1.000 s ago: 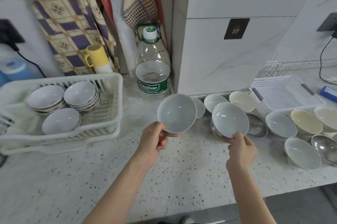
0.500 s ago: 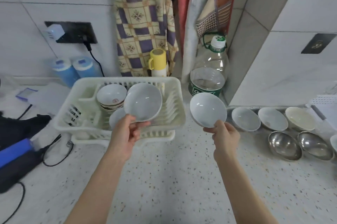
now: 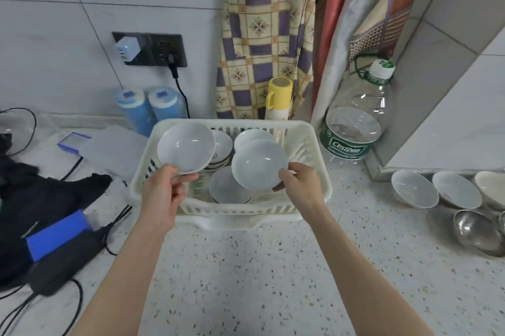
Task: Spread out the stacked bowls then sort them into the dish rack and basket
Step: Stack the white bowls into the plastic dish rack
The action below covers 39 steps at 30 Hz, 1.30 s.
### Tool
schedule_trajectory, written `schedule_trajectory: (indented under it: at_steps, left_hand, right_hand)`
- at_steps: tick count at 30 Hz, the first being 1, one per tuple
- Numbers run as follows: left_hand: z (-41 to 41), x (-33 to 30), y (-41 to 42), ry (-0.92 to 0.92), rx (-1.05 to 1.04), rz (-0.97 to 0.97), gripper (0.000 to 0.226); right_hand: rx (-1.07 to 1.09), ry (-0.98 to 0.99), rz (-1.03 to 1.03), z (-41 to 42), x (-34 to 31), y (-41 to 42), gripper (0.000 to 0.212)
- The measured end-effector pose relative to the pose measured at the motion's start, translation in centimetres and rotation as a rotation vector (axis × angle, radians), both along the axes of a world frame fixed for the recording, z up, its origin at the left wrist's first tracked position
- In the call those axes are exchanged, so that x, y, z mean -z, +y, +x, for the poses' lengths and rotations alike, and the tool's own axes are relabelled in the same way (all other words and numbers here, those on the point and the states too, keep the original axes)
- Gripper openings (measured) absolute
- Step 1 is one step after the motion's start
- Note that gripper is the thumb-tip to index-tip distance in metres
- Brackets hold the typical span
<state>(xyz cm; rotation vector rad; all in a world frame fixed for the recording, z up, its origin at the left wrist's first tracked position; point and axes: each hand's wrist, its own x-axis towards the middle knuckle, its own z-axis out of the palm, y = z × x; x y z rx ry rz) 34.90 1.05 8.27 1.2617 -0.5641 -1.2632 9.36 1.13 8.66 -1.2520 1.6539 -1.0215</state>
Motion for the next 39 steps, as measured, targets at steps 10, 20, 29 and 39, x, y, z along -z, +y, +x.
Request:
schedule_trajectory:
  at_steps: [10,20,29,39]
  left_hand:
    - [0.9,1.0,-2.8,-0.137,0.063,0.01,0.025]
    - [0.3,1.6,-2.8,-0.251,0.087,-0.001,0.016]
    - [0.3,1.6,-2.4,-0.367,0.15,-0.011,0.016]
    - [0.6,1.5,-2.4,-0.364,0.245,0.013,0.017]
  right_hand:
    - [-0.209,0.212,0.105,3.1,1.4,-2.5,0.023]
    - [-0.291,0.452,0.174,3.2,3.2,-3.2,0.022]
    - [-0.33,0.564,0.221,3.4,3.7,-3.7,0.028]
    - [-0.371,0.608,0.267,3.5,4.0,-4.0,0.028]
